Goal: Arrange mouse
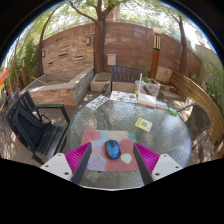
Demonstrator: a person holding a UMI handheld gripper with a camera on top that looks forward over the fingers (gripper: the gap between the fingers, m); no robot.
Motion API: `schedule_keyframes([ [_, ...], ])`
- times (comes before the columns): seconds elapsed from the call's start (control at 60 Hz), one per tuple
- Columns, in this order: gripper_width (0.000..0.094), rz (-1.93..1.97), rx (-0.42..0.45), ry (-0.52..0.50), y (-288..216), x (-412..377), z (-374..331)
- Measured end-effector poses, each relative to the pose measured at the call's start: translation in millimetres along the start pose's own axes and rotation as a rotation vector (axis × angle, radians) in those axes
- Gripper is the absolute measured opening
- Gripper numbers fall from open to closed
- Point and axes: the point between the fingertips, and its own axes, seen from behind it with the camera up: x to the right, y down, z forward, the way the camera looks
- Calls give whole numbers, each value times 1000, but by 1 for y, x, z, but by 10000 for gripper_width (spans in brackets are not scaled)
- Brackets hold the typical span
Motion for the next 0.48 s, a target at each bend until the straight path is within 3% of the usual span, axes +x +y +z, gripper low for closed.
schedule_keyframes([
  [0.267, 850, -28, 11, 40, -1, -6, -75],
  [0.483, 852, -36, -9, 41, 14, -9, -86],
])
